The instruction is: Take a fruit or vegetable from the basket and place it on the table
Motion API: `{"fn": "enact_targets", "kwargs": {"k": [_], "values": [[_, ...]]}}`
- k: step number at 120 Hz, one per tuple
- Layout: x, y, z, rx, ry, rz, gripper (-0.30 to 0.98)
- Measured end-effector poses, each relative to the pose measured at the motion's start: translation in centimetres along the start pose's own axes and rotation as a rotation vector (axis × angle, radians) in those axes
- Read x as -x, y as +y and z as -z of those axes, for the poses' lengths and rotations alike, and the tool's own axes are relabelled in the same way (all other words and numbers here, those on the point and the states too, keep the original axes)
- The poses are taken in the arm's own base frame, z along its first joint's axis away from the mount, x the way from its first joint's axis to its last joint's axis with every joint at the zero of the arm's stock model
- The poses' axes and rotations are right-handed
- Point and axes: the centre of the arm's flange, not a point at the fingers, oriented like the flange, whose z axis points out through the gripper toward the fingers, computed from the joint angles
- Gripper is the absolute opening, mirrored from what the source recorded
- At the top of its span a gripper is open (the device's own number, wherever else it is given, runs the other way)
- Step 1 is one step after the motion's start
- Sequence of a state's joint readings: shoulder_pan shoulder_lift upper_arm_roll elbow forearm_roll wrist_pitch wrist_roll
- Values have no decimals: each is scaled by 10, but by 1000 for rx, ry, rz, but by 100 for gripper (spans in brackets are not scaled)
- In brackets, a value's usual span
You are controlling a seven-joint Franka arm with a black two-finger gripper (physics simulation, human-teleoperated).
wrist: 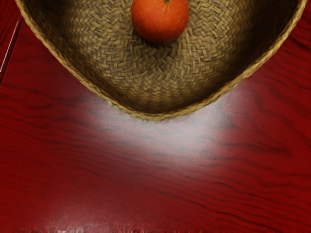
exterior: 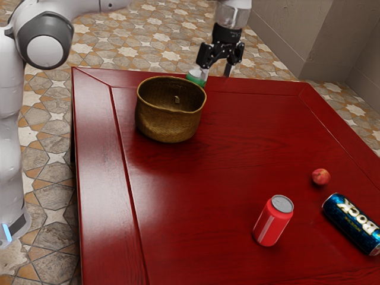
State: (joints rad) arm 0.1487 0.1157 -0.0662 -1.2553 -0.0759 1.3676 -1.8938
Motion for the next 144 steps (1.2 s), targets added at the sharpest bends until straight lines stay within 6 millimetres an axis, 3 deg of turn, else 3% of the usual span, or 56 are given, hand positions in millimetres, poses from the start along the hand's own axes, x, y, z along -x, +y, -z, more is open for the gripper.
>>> {"fn": "enact_targets", "kwargs": {"k": [19,41,55,65,88,96,104,113,121,125,129,138,144], "values": [[13,-7,5,10,-6,53,69],[54,-55,39,52,-52,10,69],[74,-69,40,45,-59,-59,69],[75,-70,38,42,-57,-160,69],[43,-68,29,10,-68,-315,69],[18,-58,26,6,-75,-323,69],[-31,-39,27,12,-78,-273,69],[-107,-21,21,6,-81,-176,69],[-178,-28,4,-11,-98,-88,69],[-199,-34,-8,-16,-105,-67,69],[-196,-35,-16,-13,-105,-89,69],[-154,-35,-22,15,-84,-209,69],[-140,-34,-24,36,-74,-258,69]]}}
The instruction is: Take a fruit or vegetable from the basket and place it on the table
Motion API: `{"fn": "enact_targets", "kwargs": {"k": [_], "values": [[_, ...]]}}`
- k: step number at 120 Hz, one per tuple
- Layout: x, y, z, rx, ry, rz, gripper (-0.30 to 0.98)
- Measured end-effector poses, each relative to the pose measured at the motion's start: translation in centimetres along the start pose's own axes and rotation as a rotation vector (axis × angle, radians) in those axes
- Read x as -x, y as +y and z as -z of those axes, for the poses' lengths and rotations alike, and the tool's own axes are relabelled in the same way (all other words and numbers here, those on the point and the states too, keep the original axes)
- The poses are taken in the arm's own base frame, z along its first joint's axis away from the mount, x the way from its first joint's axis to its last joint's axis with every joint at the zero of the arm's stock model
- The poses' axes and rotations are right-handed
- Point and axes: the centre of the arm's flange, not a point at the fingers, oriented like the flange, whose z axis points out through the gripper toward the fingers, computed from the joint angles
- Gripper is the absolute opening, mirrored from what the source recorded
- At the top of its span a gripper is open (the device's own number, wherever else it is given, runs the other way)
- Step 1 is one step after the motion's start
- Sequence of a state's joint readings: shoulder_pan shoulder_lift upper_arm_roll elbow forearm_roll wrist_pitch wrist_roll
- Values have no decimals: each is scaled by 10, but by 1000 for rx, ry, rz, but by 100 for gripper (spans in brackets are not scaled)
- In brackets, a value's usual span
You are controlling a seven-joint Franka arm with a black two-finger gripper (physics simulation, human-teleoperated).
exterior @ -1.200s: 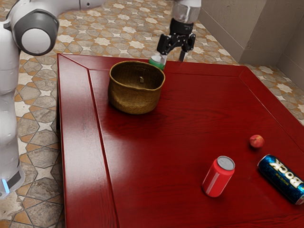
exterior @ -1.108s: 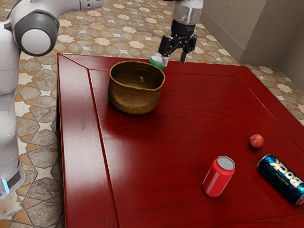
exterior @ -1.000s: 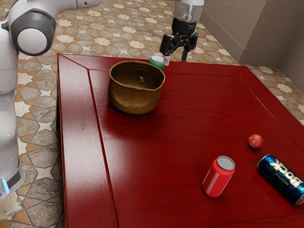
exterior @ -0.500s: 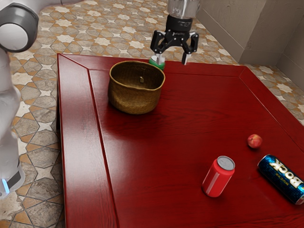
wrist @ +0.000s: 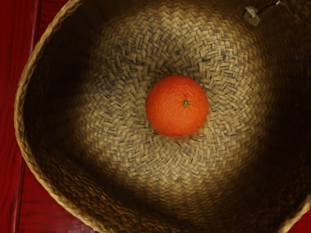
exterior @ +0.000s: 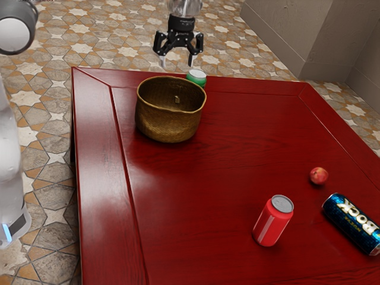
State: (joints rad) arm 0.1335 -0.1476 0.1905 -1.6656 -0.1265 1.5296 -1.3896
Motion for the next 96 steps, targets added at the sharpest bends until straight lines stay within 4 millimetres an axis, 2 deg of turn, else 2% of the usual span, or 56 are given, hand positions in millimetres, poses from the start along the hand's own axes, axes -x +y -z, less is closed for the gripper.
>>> {"fn": "enact_targets", "kwargs": {"k": [16,43,60,73,96], "values": [[-6,-19,-21,37,7,-42,69],[-13,-3,-46,59,21,-98,69],[-14,-11,-80,33,-12,-116,69],[-18,-20,-87,43,-21,-121,69],[-41,-10,-102,55,-10,-111,69]]}}
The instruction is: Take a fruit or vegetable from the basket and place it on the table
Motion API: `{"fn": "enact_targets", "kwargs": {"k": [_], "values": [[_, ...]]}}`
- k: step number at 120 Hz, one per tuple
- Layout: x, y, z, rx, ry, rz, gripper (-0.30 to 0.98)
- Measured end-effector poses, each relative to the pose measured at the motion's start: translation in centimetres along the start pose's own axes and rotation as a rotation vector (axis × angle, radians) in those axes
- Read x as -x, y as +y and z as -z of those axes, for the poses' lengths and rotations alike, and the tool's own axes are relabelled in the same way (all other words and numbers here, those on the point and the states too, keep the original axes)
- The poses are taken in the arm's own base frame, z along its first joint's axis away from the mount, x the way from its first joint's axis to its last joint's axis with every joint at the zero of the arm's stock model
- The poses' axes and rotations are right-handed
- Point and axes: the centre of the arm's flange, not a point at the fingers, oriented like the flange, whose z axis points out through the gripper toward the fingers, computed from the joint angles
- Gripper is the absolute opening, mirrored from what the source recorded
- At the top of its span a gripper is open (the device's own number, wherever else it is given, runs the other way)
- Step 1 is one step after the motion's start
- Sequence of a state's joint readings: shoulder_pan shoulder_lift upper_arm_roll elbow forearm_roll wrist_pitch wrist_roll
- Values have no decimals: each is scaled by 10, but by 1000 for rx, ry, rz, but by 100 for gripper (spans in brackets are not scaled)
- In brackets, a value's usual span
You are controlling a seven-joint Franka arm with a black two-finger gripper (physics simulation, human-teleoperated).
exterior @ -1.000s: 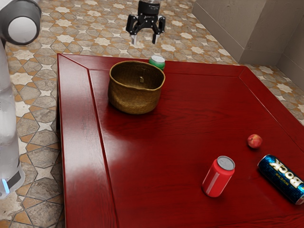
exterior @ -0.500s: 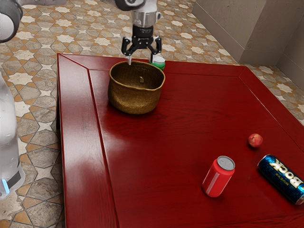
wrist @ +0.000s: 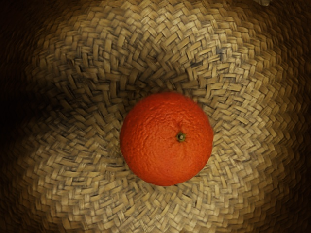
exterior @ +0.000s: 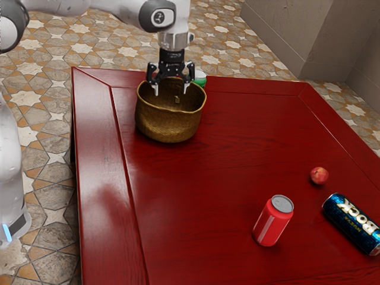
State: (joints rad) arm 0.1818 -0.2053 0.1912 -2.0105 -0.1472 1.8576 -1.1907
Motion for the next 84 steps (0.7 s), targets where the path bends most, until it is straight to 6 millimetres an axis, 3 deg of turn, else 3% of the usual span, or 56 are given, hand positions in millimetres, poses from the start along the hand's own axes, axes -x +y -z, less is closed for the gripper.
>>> {"fn": "enact_targets", "kwargs": {"k": [14,44,64,84], "values": [[-18,3,-11,-7,5,14,69],[-34,18,-33,-12,-7,15,69],[-35,27,-55,-19,-28,8,69],[-33,28,-64,-8,-43,-3,69]]}}
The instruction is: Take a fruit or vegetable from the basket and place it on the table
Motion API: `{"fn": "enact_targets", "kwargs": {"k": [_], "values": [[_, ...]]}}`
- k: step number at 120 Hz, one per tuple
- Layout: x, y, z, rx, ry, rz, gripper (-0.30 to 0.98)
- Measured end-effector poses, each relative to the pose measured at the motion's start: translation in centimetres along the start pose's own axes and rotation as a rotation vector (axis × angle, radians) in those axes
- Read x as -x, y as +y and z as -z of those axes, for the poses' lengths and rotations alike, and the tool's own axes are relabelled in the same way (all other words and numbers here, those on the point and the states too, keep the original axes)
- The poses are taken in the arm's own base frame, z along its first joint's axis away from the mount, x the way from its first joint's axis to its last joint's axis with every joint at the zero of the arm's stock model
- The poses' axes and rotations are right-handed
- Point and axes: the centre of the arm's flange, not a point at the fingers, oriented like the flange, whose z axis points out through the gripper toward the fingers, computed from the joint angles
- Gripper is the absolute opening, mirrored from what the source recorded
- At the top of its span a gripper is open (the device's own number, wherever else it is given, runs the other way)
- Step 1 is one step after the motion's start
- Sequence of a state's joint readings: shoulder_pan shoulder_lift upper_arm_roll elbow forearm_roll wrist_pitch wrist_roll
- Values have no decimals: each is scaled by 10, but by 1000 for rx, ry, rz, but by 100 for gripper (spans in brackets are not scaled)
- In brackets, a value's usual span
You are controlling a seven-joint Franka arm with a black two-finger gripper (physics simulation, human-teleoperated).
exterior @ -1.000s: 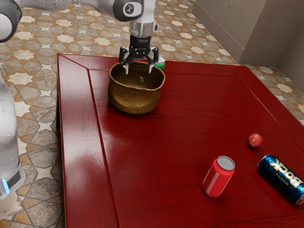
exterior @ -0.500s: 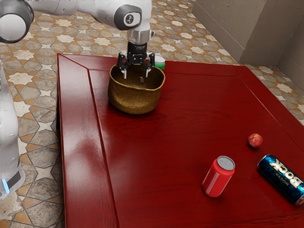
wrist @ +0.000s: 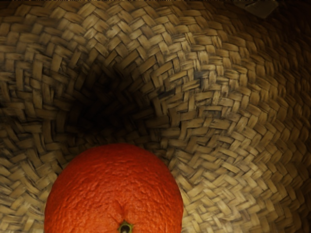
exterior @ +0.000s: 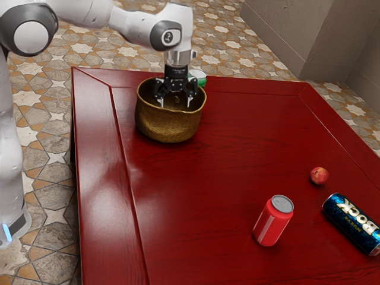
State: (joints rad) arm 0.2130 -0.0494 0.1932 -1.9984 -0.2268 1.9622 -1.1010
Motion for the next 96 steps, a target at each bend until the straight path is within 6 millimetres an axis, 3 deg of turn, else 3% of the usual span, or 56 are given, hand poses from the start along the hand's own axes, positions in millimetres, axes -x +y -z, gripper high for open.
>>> {"fn": "enact_targets", "kwargs": {"k": [40,96], "values": [[-19,-13,-11,-7,-7,19,69],[-12,-8,-40,-26,-15,-8,69]]}}
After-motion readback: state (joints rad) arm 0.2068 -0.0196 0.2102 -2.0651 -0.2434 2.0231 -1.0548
